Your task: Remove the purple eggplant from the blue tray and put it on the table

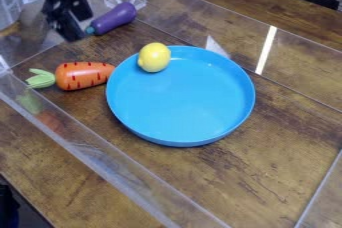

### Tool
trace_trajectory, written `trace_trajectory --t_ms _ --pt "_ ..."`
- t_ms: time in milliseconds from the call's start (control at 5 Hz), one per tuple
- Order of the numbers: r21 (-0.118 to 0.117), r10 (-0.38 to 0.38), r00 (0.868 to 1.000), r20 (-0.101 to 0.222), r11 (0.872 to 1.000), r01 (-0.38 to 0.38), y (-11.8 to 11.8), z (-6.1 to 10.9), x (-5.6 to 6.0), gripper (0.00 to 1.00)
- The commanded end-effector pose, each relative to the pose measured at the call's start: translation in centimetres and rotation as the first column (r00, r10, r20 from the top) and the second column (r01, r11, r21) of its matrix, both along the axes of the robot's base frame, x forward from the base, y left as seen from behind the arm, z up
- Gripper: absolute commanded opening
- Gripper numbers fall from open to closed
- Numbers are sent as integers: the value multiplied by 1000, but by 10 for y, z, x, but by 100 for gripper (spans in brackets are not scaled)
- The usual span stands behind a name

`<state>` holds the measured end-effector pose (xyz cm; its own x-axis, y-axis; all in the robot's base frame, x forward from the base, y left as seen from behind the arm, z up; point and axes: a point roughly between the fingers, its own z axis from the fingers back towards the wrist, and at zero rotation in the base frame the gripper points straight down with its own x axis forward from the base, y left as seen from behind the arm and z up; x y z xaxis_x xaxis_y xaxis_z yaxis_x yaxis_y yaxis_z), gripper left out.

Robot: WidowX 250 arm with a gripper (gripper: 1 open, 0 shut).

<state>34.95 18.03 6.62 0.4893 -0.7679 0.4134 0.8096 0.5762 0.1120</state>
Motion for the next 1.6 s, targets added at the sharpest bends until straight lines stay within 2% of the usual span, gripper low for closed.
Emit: trace_trajectory --t_ms 0,200,400,600,800,1200,1400 --pt "27 61 998 28 998 -62 21 35 -12 100" --pt "16 91 996 14 996 -92 16 46 -19 100" --pt "8 62 998 5 998 -62 9 53 -23 100" --pt "-3 23 1000 11 1000 -22 7 53 -26 0" --pt "-27 -16 1000 6 999 17 9 55 -33 100" --pt "-57 8 1000 -2 998 -8 -6 71 -31 100" --pt "-67 22 1000 -6 998 -23 -4 73 -31 100"
